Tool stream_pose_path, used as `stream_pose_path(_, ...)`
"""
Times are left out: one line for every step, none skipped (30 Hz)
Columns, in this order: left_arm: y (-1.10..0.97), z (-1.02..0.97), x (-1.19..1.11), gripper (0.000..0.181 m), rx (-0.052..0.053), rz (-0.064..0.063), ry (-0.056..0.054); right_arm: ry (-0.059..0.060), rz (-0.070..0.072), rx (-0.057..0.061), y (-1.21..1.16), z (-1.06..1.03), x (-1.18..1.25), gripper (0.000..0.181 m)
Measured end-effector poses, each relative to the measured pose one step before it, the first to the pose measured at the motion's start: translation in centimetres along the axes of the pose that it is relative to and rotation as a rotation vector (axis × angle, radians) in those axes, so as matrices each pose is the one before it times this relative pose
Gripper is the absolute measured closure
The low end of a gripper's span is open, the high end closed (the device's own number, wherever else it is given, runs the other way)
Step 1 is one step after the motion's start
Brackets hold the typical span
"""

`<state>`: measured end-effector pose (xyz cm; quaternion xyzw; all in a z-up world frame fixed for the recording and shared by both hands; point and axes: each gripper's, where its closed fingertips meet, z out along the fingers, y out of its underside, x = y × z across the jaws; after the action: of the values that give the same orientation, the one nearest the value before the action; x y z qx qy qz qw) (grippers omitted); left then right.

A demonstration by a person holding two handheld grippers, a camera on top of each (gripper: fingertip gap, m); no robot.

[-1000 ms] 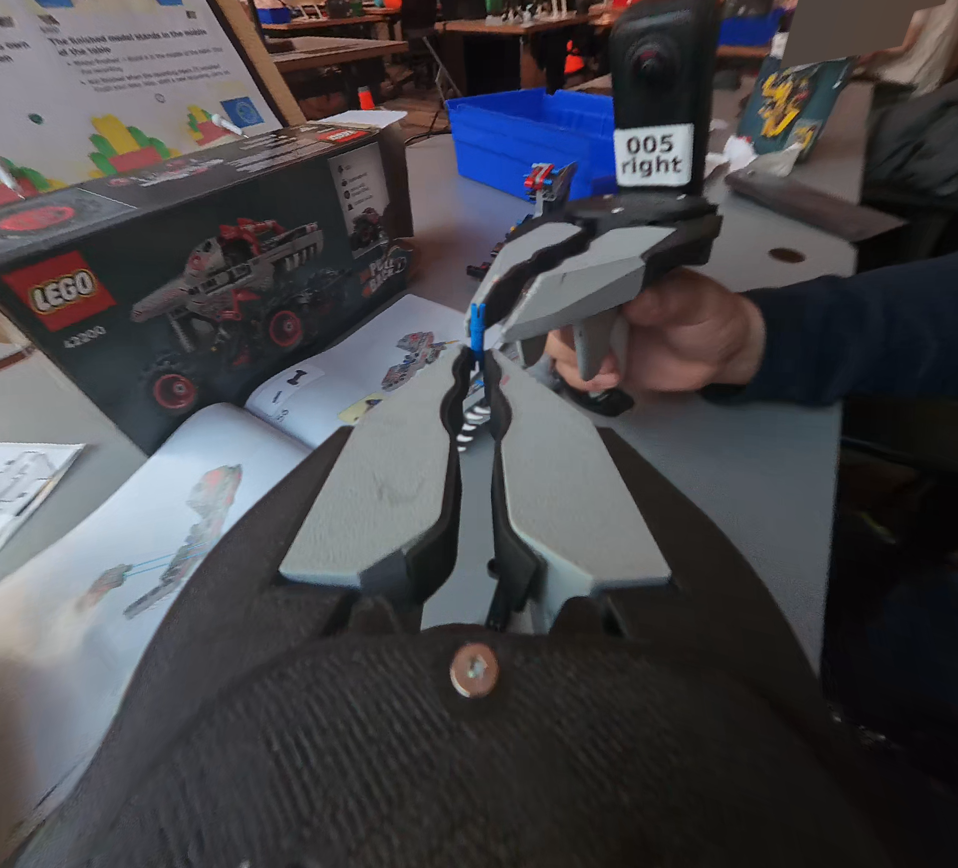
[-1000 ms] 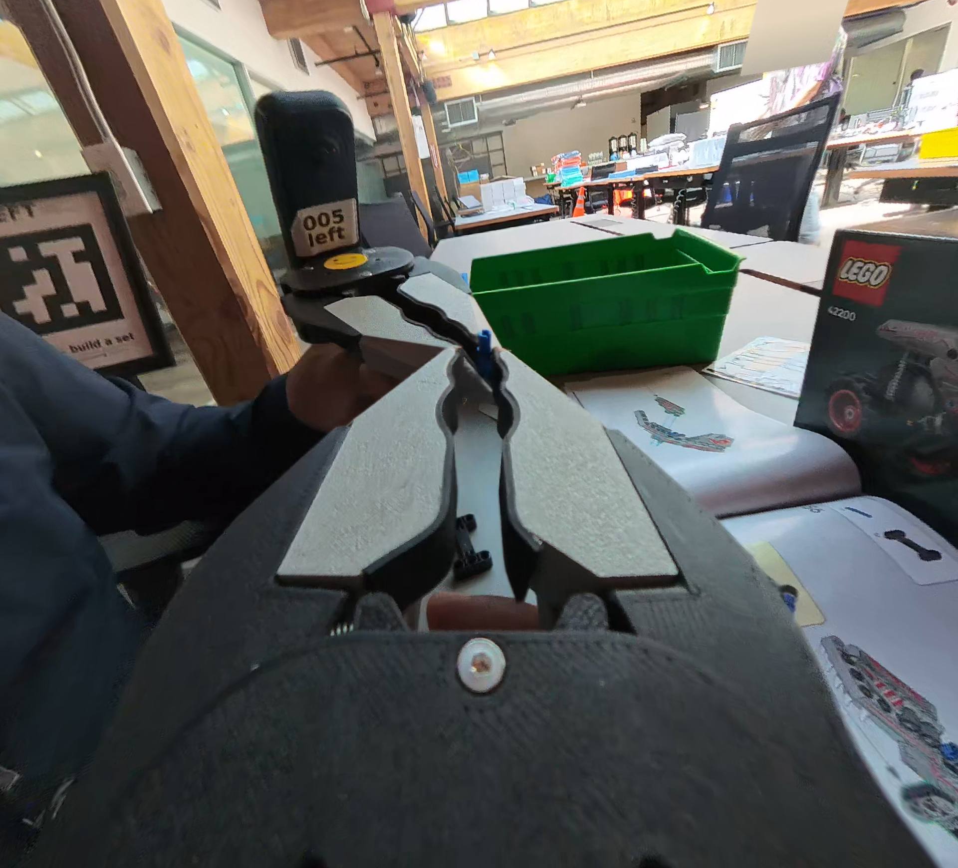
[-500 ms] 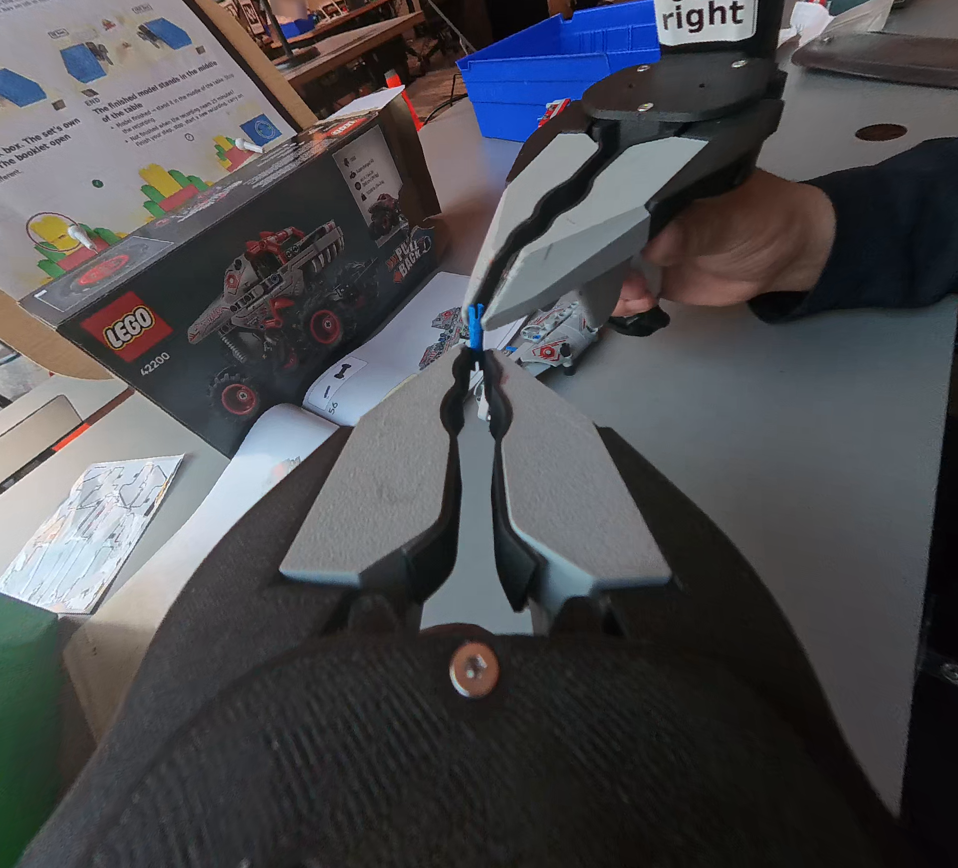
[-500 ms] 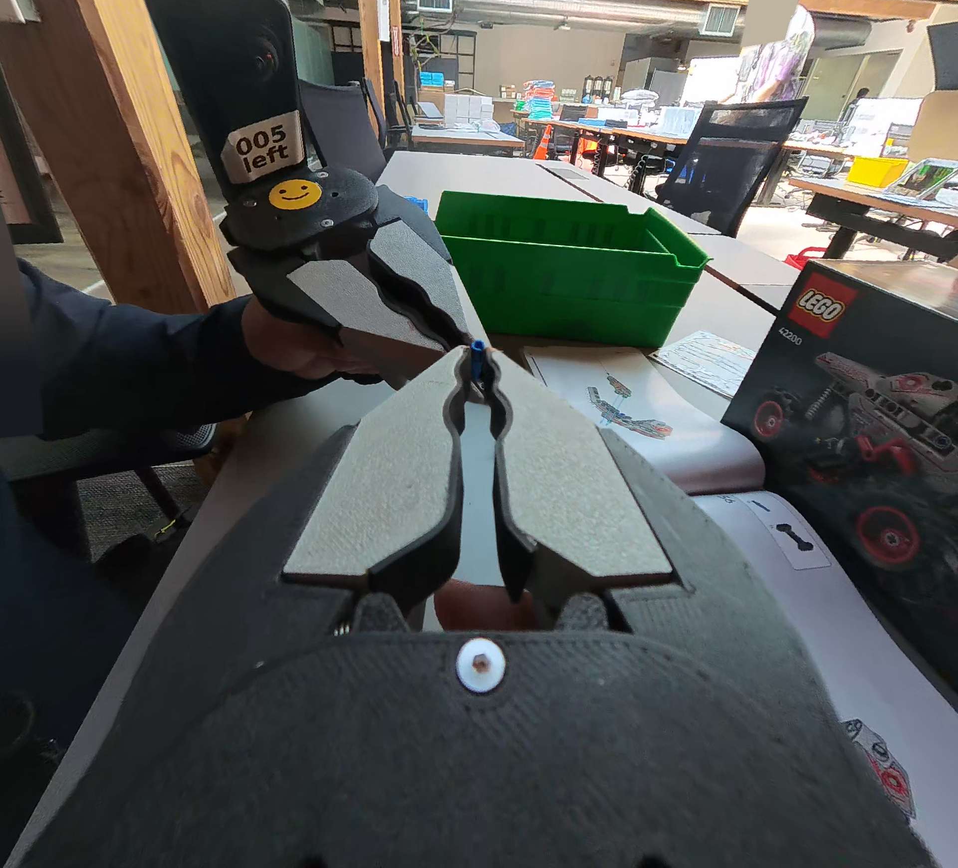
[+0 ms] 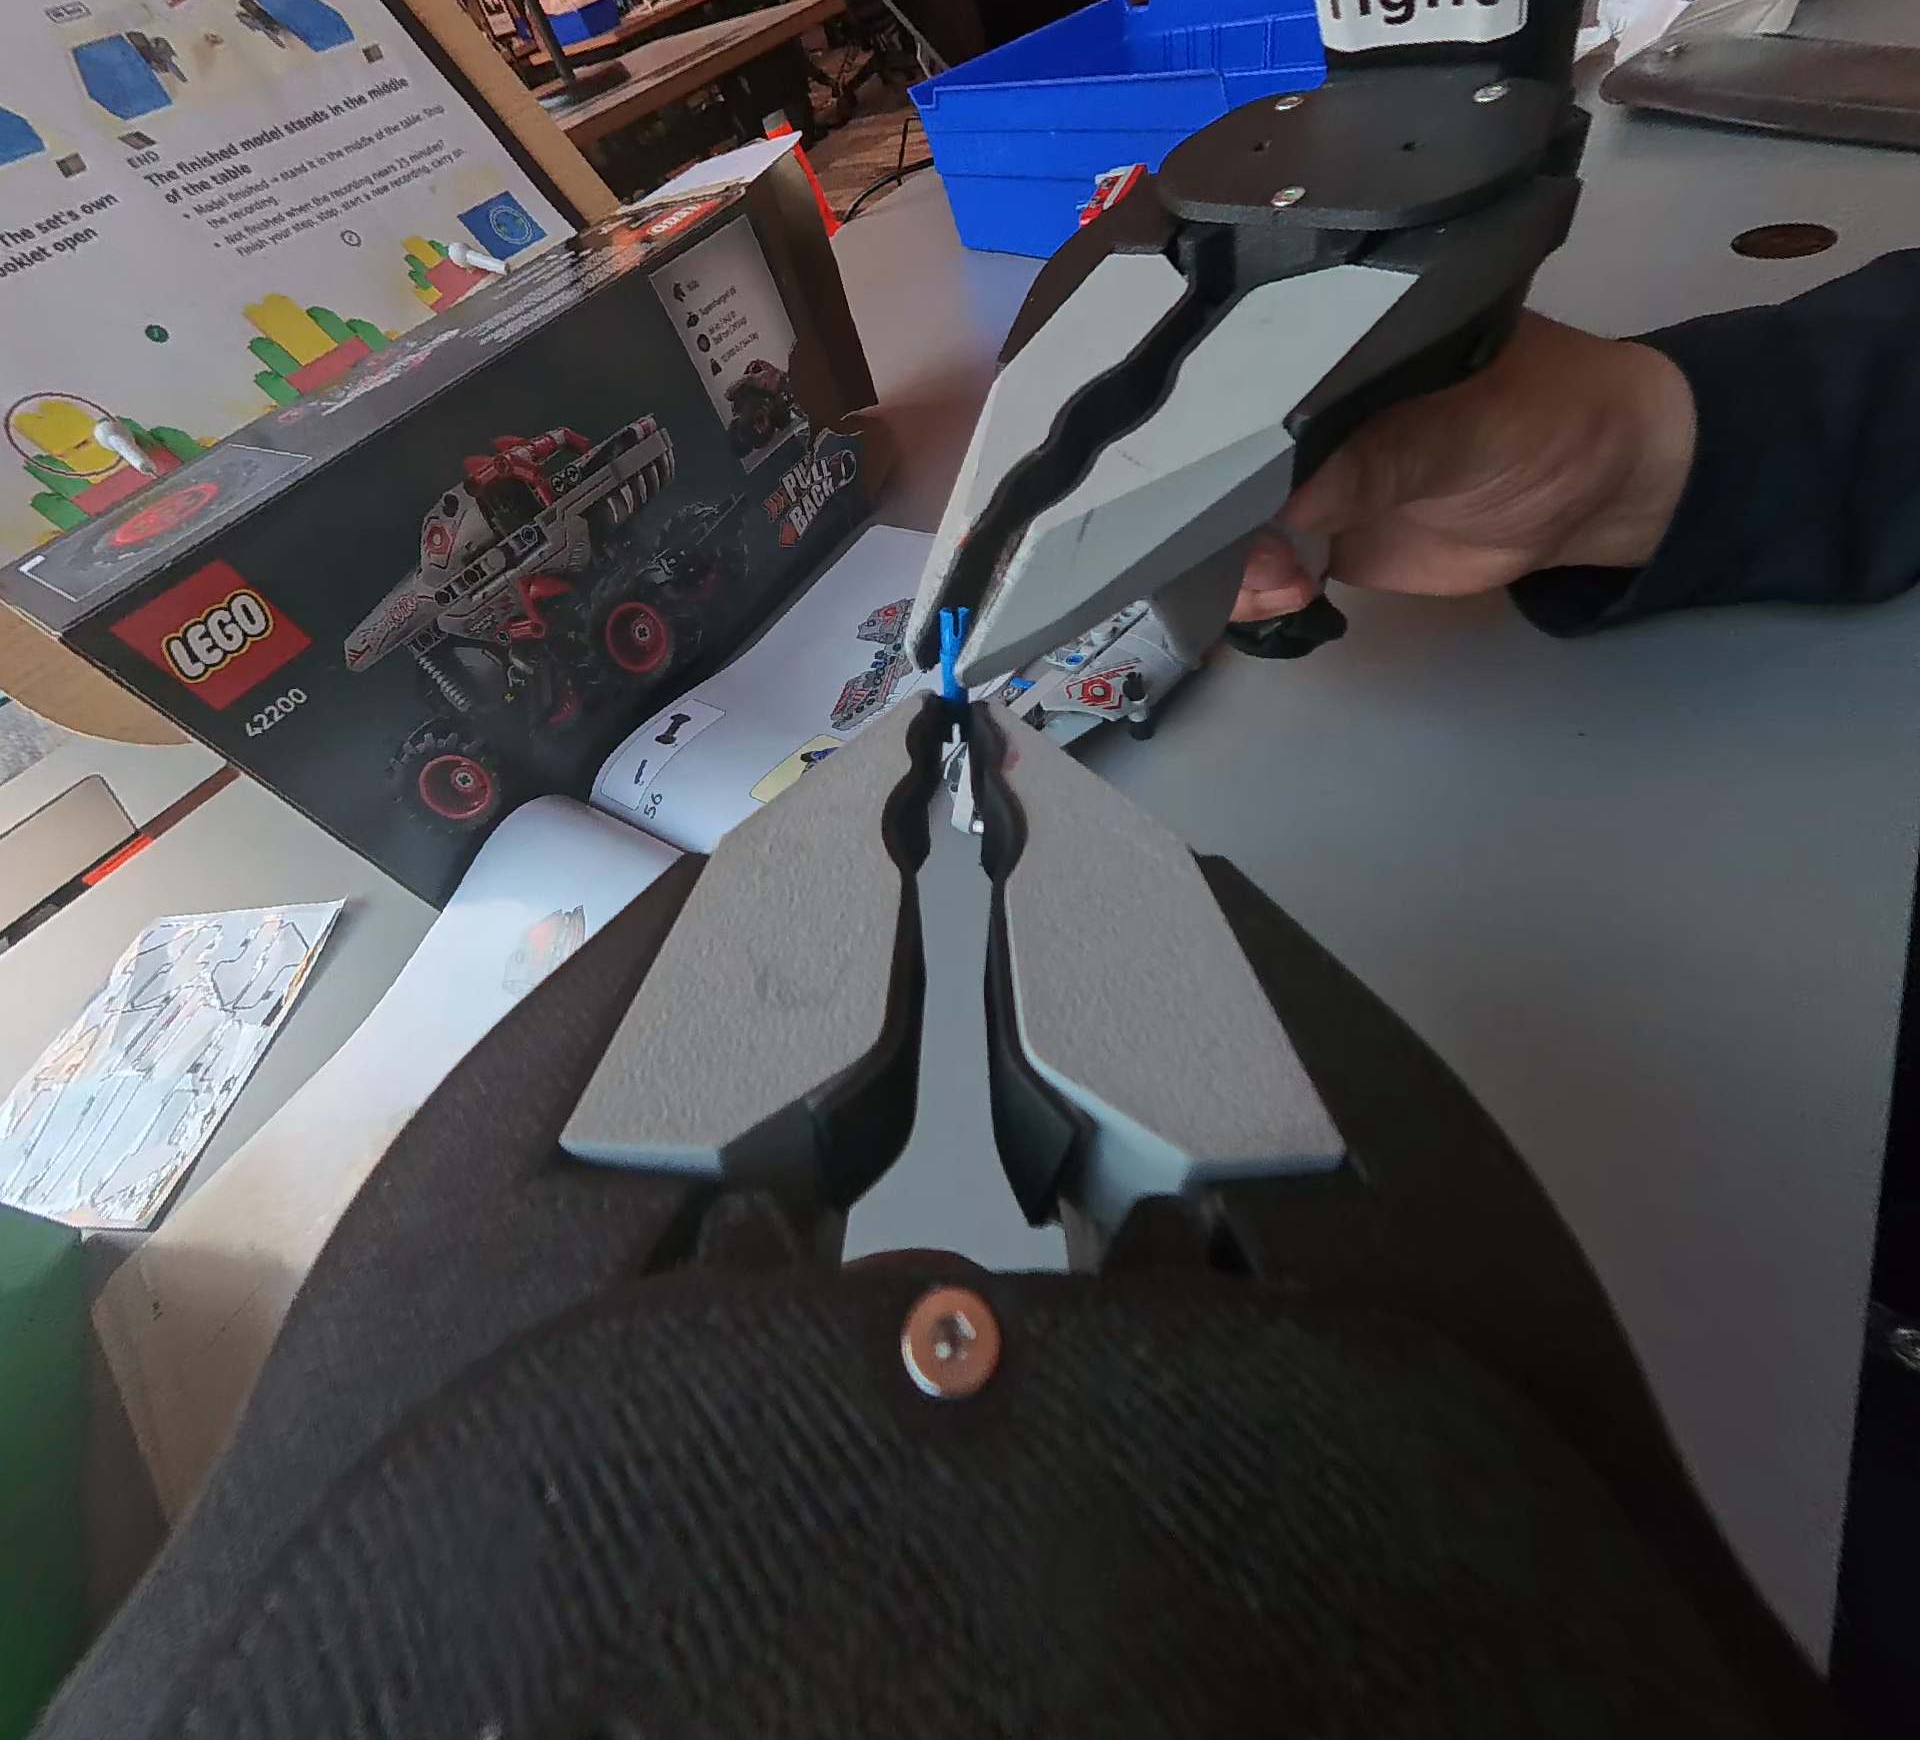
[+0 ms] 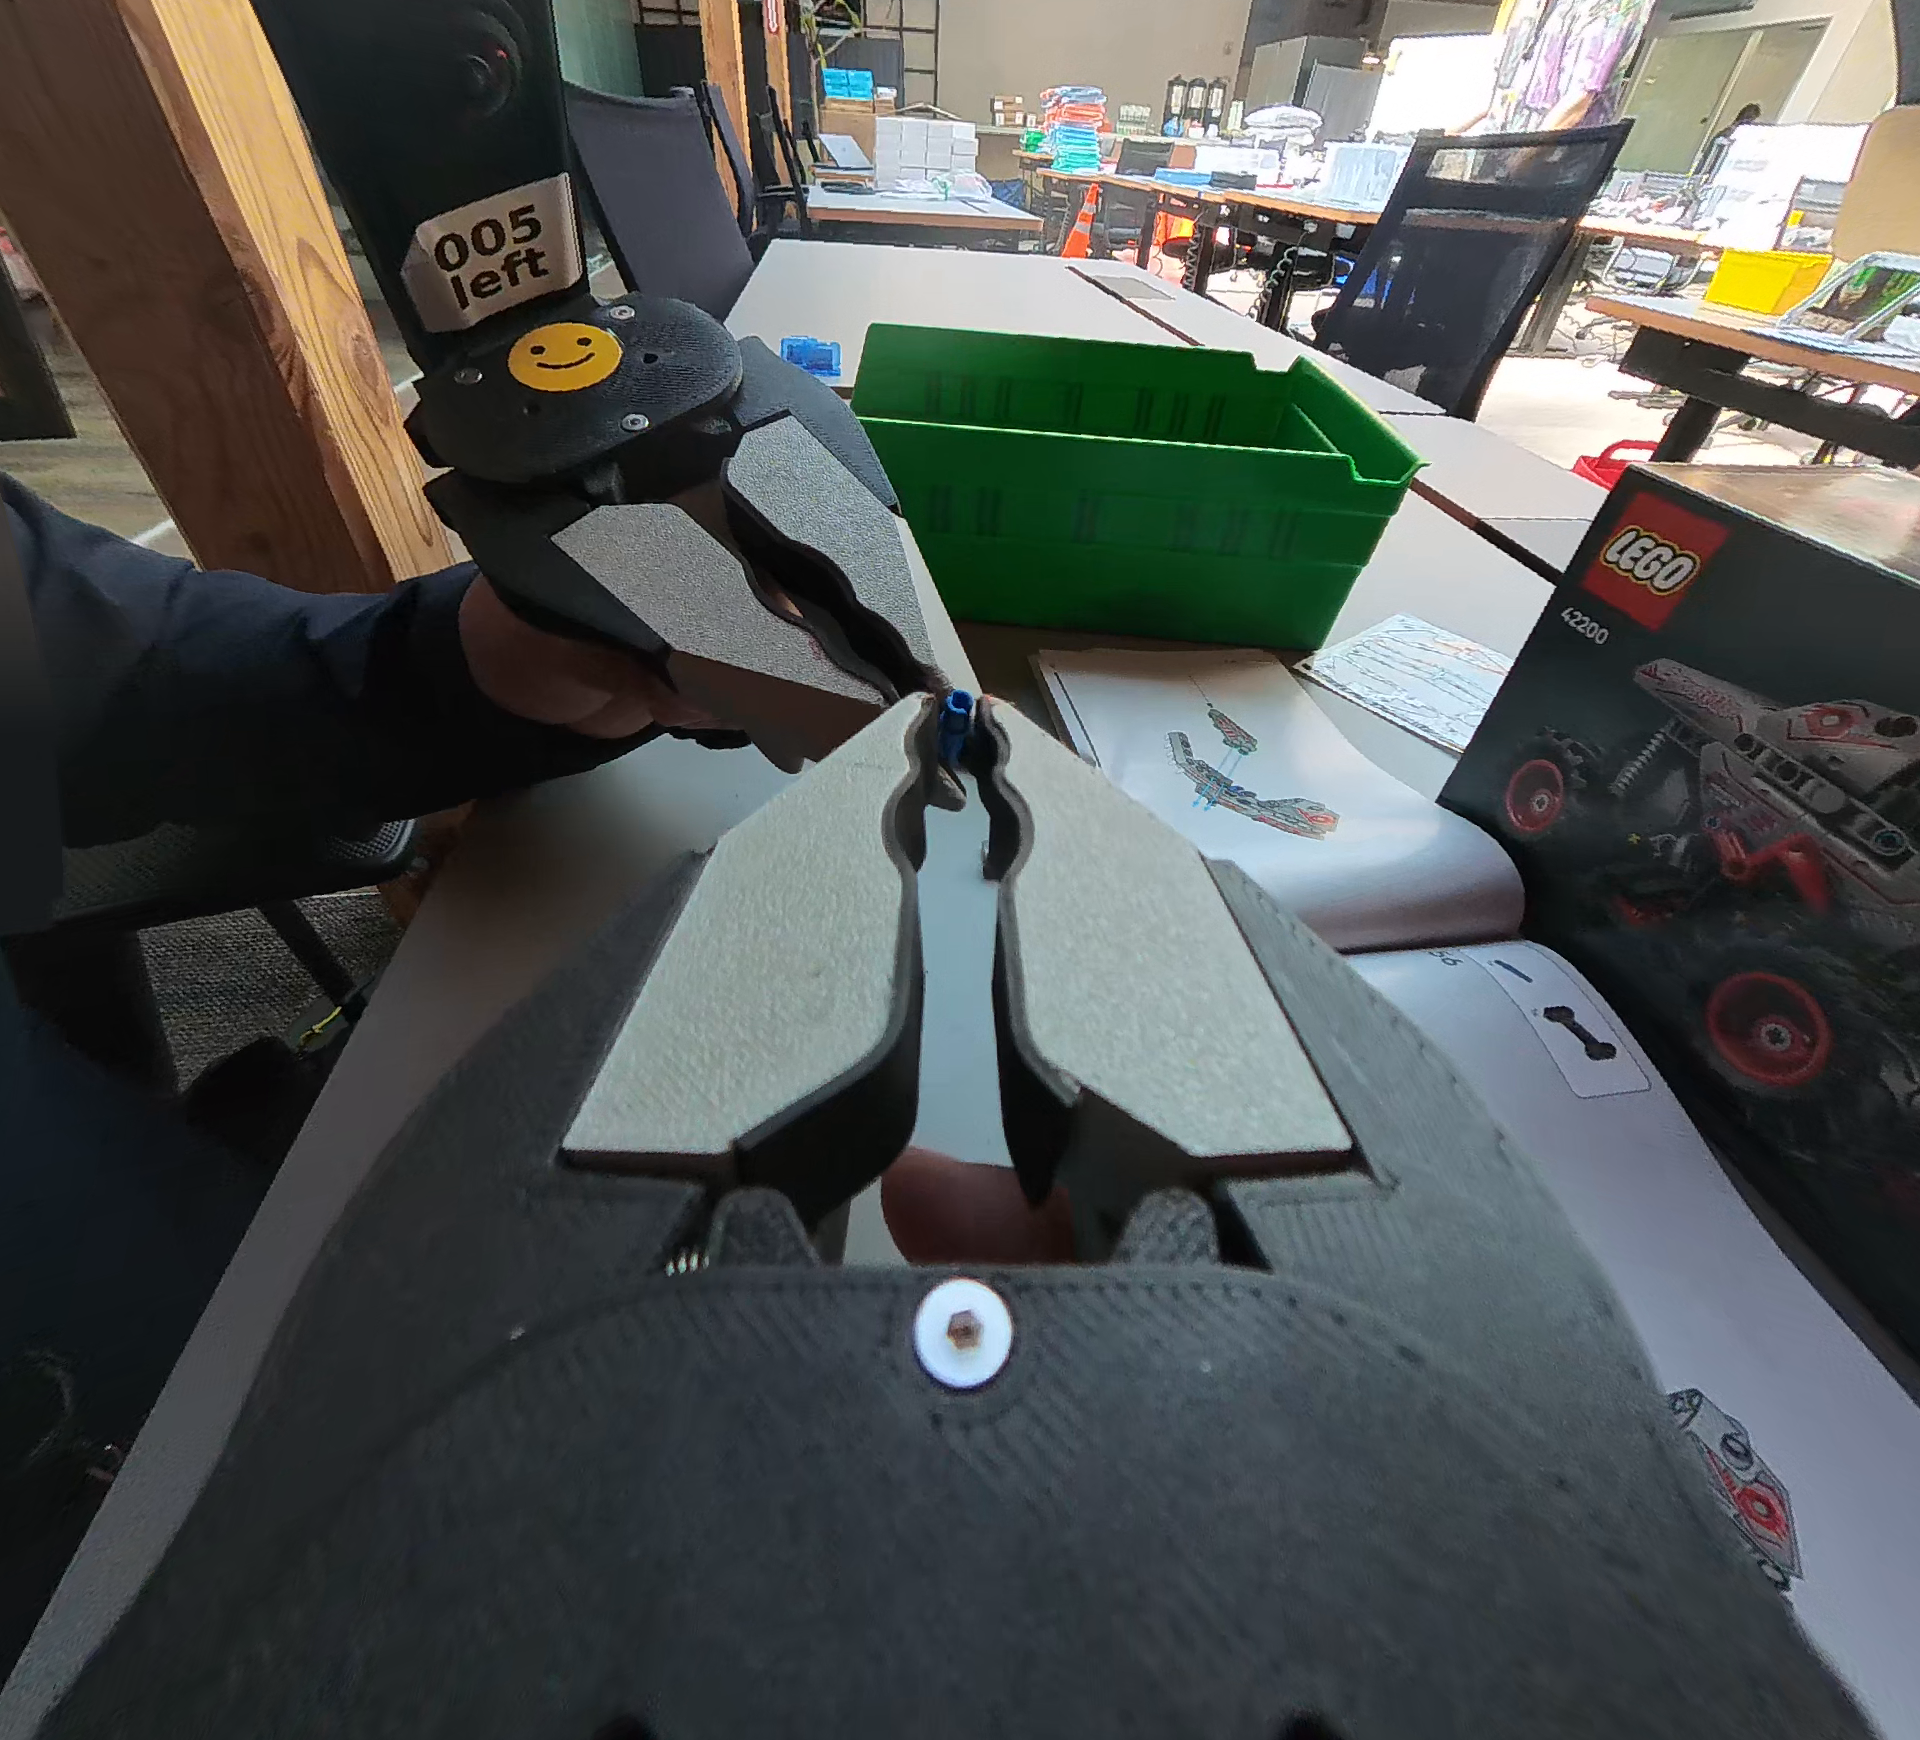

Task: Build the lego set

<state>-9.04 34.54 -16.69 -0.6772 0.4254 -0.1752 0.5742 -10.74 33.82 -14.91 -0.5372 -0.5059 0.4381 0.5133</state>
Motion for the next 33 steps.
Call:
stream_pose_path(0.025, -0.005, -0.014, 0.179, -0.0011, 0.0007, -0.0009, -0.0016, -0.0003, -0.0036, 0.065, 0.026, -0.026, 0.178)
stream_pose_path(0.017, -0.025, -0.043, 0.179, -0.0001, 0.0016, -0.0028, -0.0009, -0.0001, -0.0056, 0.102, 0.032, -0.021, 0.179)
stream_pose_path(-0.011, -0.037, -0.019, 0.179, 0.0009, 0.0003, -0.0015, -0.0003, -0.0007, -0.0035, 0.053, 0.025, -0.015, 0.179)
stream_pose_path(0.007, -0.010, 0.011, 0.179, -0.0009, -0.0012, 0.0013, 0.0013, -0.0022, -0.0002, -0.002, 0.024, -0.009, 0.179)
stream_pose_path(-0.011, -0.002, 0.006, 0.179, 0.0002, -0.0007, 0.0002, 0.0025, -0.0050, -0.0001, -0.014, 0.010, -0.010, 0.179)
stream_pose_path(-0.013, -0.007, -0.009, 0.179, 0.0003, 0.0005, -0.0007, 0.0016, -0.0057, -0.0006, -0.017, 0.005, -0.018, 0.180)
stream_pose_path(-0.001, -0.008, 0.010, 0.179, -0.0009, 0.0001, 0.0000, -0.0011, -0.0011, -0.0021, 0.019, -0.017, -0.017, 0.180)
stream_pose_path(0.027, 0.010, 0.040, 0.179, -0.0017, 0.0018, 0.0006, -0.0037, 0.0038, -0.0033, 0.049, -0.017, -0.019, 0.180)
stream_pose_path(0.050, 0.022, 0.031, 0.180, -0.0035, 0.0040, -0.0003, -0.0042, 0.0052, -0.0036, 0.066, -0.024, 0.004, 0.179)
stream_pose_path(0.071, 0.032, 0.015, 0.180, -0.0056, 0.0067, -0.0024, -0.0031, 0.0047, -0.0027, 0.071, -0.008, 0.002, 0.179)
stream_pose_path(0.078, 0.038, 0.001, 0.180, -0.0063, 0.0092, -0.0048, -0.0009, 0.0024, -0.0022, 0.069, 0.023, 0.015, 0.179)
stream_pose_path(0.100, 0.029, -0.038, 0.180, -0.0090, 0.0100, -0.0068, 0.0000, 0.0009, -0.0035, 0.073, 0.040, 0.007, 0.179)
stream_pose_path(0.112, 0.039, 0.033, 0.180, -0.0093, 0.0110, -0.0030, -0.0015, 0.0012, -0.0025, 0.050, 0.036, -0.016, 0.179)
stream_pose_path(0.100, 0.063, 0.114, 0.179, -0.0066, 0.0069, 0.0022, -0.0019, 0.0003, 0.0004, -0.010, 0.033, -0.031, 0.179)
stream_pose_path(0.069, 0.073, 0.118, 0.179, -0.0032, 0.0031, 0.0032, -0.0004, -0.0021, -0.0009, 0.008, 0.020, -0.024, 0.179)
stream_pose_path(0.056, 0.056, 0.035, 0.179, -0.0027, 0.0011, -0.0015, 0.0016, -0.0038, -0.0060, 0.084, 0.024, 0.003, 0.179)
stream_pose_path(0.111, 0.059, -0.025, 0.179, -0.0052, 0.0017, -0.0022, 0.0037, -0.0026, -0.0104, 0.132, 0.013, 0.041, 0.179)
stream_pose_path(0.097, 0.047, -0.046, 0.179, -0.0039, -0.0019, -0.0014, 0.0033, 0.0002, -0.0101, 0.107, 0.025, 0.046, 0.179)
stream_pose_path(0.032, 0.019, -0.023, 0.179, 0.0014, -0.0067, 0.0017, 0.0017, 0.0015, -0.0044, 0.014, 0.015, 0.030, 0.179)
stream_pose_path(-0.027, -0.008, -0.006, 0.179, 0.0058, -0.0101, 0.0049, 0.0012, 0.0010, 0.0024, -0.051, -0.007, 0.003, 0.179)
stream_pose_path(-0.093, -0.039, -0.008, 0.179, 0.0077, -0.0097, 0.0057, 0.0020, 0.0004, 0.0064, -0.100, -0.020, 0.013, 0.179)
stream_pose_path(-0.099, -0.057, -0.020, 0.179, 0.0058, -0.0056, 0.0043, 0.0016, 0.0008, 0.0067, -0.105, -0.015, 0.024, 0.179)
stream_pose_path(-0.065, -0.044, -0.040, 0.180, 0.0025, -0.0013, 0.0001, 0.0000, 0.0007, 0.0044, -0.055, -0.017, 0.010, 0.179)
stream_pose_path(0.004, -0.026, -0.089, 0.180, -0.0004, 0.0019, -0.0050, -0.0016, 0.0006, 0.0006, 0.008, -0.029, 0.018, 0.179)
stream_pose_path(0.018, -0.019, -0.005, 0.180, -0.0003, 0.0013, -0.0006, -0.0021, 0.0009, -0.0017, 0.037, -0.016, 0.006, 0.179)
stream_pose_path(0.034, 0.020, 0.032, 0.180, 0.0002, -0.0005, 0.0018, -0.0015, 0.0012, -0.0007, 0.020, -0.001, -0.010, 0.178)
stream_pose_path(0.018, 0.018, 0.015, 0.180, -0.0003, -0.0003, 0.0007, -0.0014, 0.0013, 0.0015, -0.001, 0.014, -0.020, 0.179)
stream_pose_path(0.008, 0.002, 0.007, 0.180, -0.0002, 0.0007, -0.0003, -0.0013, 0.0015, 0.0028, -0.007, 0.015, -0.020, 0.179)
stream_pose_path(-0.013, -0.008, -0.002, 0.180, 0.0003, 0.0005, -0.0003, -0.0015, 0.0013, 0.0011, 0.006, 0.002, -0.010, 0.179)
stream_pose_path(0.031, -0.005, 0.010, 0.180, -0.0006, -0.0006, 0.0004, -0.0013, 0.0002, -0.0017, 0.043, -0.008, -0.010, 0.179)
stream_pose_path(0.023, 0.023, 0.010, 0.180, 0.0000, -0.0007, -0.0001, -0.0004, -0.0014, -0.0024, 0.040, 0.004, 0.001, 0.179)
stream_pose_path(0.031, 0.020, 0.019, 0.180, 0.0001, -0.0006, -0.0001, 0.0007, -0.0023, -0.0020, 0.036, -0.005, 0.005, 0.179)
stream_pose_path(0.040, 0.020, 0.012, 0.179, -0.0009, -0.0001, -0.0008, 0.0014, -0.0021, -0.0016, 0.037, 0.018, 0.000, 0.179)
